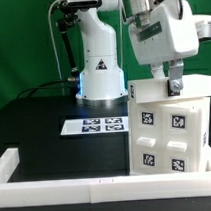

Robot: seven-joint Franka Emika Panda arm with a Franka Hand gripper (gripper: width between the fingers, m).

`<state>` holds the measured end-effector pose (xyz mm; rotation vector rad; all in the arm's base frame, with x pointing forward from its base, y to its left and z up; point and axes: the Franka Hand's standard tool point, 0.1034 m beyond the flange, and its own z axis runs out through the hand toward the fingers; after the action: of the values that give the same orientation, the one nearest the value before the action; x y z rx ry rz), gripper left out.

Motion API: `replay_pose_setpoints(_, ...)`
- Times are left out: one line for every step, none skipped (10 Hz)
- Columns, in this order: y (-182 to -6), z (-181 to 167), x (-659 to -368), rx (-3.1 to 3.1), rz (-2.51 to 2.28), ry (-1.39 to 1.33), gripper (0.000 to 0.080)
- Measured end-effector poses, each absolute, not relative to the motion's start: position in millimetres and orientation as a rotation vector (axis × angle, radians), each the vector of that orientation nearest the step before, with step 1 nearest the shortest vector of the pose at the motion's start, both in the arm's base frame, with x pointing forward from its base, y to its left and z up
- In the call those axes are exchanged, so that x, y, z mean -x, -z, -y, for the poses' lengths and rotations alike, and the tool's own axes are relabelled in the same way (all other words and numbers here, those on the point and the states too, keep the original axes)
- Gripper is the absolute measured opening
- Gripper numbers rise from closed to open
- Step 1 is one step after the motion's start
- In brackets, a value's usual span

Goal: Assemble cabinet

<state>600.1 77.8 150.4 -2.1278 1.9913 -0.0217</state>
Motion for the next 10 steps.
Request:
replay_pose_setpoints(-150.1,-79.1,-599.5,1.998,-2.112,-0.011,0.0556)
replay_pose_setpoints(-149.7,-80.6,-598.6,1.897,-2.202,-0.038,0.0556)
replay_pose_setpoints(-149.5,-81.5,-598.2,1.83,-2.258,-0.053,0.0556)
replay_pose_setpoints(-149.5,-81.9,-598.2,1.761,-2.306,-0.07,0.0556)
replay_pose_setpoints(-149.3,-82.3,-598.3,1.652,-2.382,-0.091,0.0556)
replay_pose_setpoints(-149.0,-82.3,-598.5,1.594,-2.422,-0.099,0.0556)
replay_pose_setpoints(-148.8,-82.1,-598.6,1.512,-2.473,-0.113,0.0556)
replay_pose_setpoints(-148.8,-81.6,-598.8,1.462,-2.499,-0.125,0.0556)
replay_pose_setpoints(-148.4,-80.9,-598.8,1.444,-2.507,-0.134,0.0556)
replay_pose_setpoints(-148.2,-79.3,-599.3,1.406,-2.519,-0.151,0.0556)
